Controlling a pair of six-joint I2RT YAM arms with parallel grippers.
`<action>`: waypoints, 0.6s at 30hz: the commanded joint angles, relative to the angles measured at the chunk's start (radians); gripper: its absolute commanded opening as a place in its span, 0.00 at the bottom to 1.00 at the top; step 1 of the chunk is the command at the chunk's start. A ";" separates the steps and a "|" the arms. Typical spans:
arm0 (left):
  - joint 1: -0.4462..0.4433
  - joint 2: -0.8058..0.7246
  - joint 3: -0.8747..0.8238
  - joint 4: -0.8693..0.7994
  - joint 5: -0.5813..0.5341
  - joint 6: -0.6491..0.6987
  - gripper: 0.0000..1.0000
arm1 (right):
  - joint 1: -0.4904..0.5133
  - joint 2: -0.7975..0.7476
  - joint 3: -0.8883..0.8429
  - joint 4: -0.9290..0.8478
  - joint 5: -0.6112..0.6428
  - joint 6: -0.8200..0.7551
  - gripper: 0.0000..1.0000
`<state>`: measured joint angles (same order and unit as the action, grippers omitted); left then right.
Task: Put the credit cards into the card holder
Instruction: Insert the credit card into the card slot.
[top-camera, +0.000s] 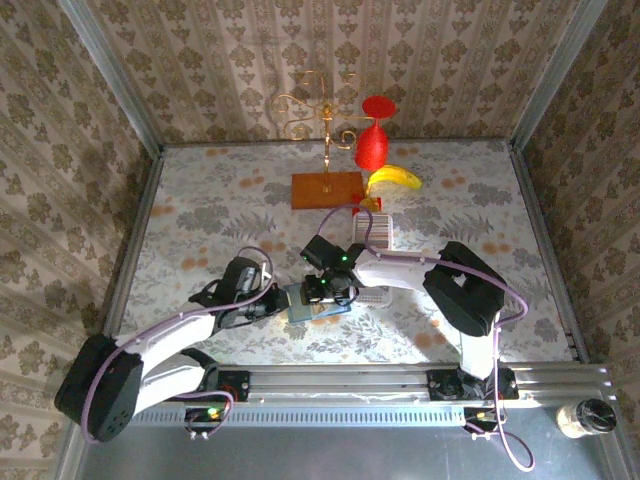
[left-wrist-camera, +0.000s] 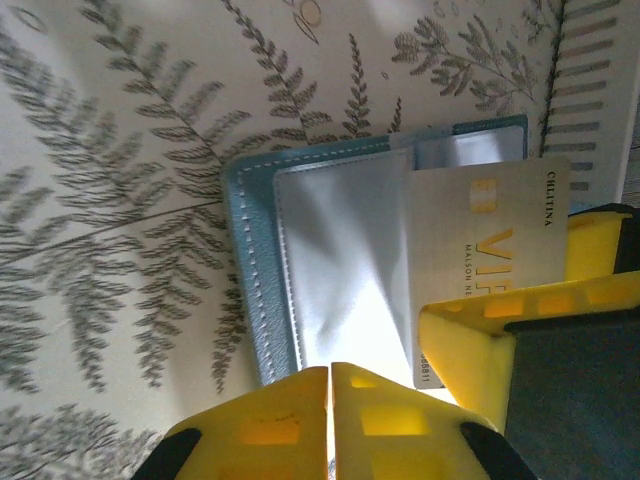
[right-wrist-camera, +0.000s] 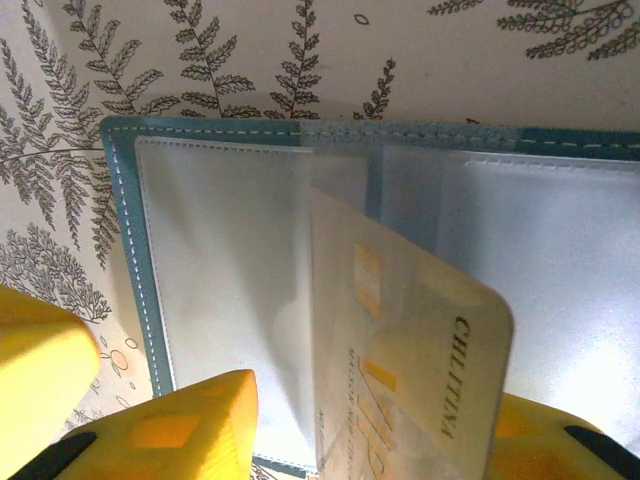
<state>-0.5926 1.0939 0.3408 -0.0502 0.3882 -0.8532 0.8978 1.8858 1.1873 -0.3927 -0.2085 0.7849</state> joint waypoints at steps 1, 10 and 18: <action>-0.026 0.058 0.035 0.072 0.034 -0.020 0.08 | 0.007 -0.040 -0.012 -0.019 0.043 0.009 0.43; -0.042 0.183 0.026 0.059 -0.046 0.023 0.03 | 0.007 -0.060 0.005 -0.061 0.063 -0.012 0.54; -0.042 0.212 0.004 0.048 -0.067 0.043 0.01 | 0.005 -0.051 0.032 -0.136 0.110 -0.038 0.54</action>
<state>-0.6289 1.2732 0.3630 0.0513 0.3862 -0.8406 0.8978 1.8519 1.1896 -0.4553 -0.1467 0.7685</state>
